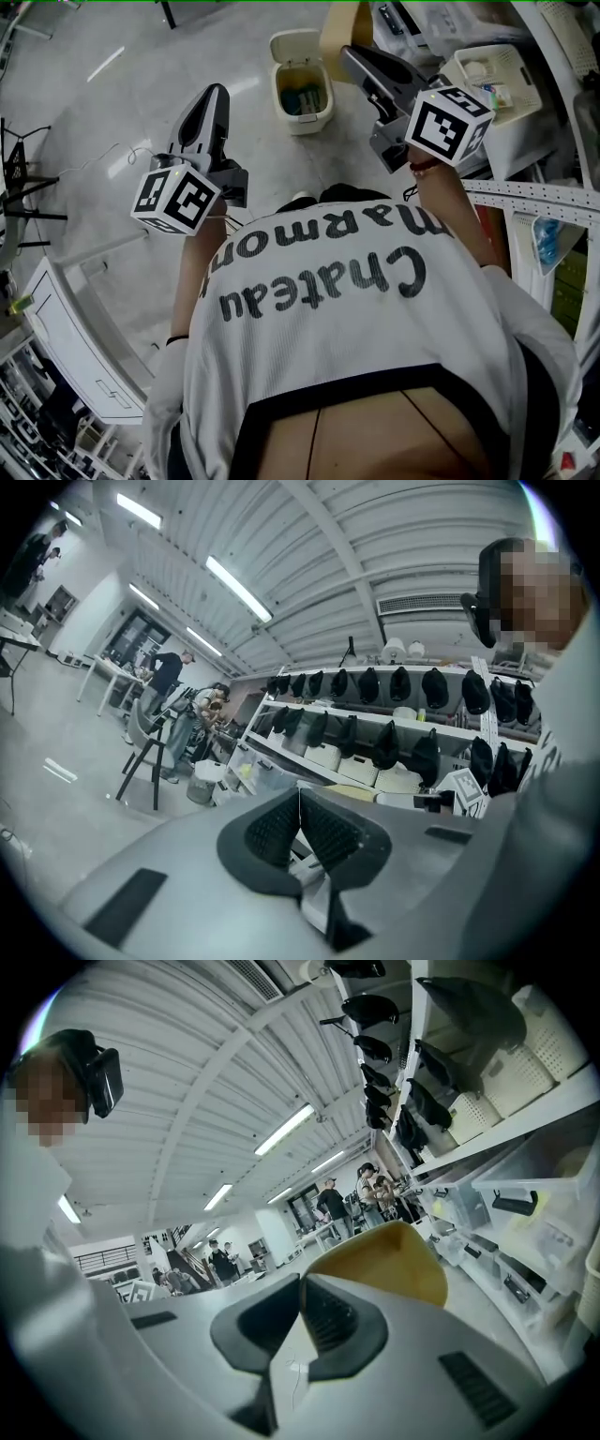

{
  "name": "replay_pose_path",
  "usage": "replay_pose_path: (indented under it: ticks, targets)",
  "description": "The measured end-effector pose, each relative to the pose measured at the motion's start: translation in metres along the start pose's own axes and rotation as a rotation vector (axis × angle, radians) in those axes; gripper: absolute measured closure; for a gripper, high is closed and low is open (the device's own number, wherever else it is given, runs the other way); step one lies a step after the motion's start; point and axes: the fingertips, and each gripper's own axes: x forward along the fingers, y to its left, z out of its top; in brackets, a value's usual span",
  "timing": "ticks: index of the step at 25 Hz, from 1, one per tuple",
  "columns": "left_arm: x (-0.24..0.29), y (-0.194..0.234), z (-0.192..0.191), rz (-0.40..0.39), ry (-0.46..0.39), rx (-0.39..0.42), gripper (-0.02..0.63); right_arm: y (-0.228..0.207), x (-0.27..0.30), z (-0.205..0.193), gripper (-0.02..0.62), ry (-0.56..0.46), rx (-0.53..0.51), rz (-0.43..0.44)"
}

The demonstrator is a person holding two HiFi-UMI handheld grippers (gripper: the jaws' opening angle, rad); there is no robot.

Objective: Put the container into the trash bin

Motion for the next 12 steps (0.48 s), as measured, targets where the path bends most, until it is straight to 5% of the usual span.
replay_pose_path:
  ticks: [12]
  targets:
    - [0.002,0.022,0.004,-0.02,0.003,0.004,0.58,-0.007,0.034,-0.002,0.558,0.011,0.002,0.002]
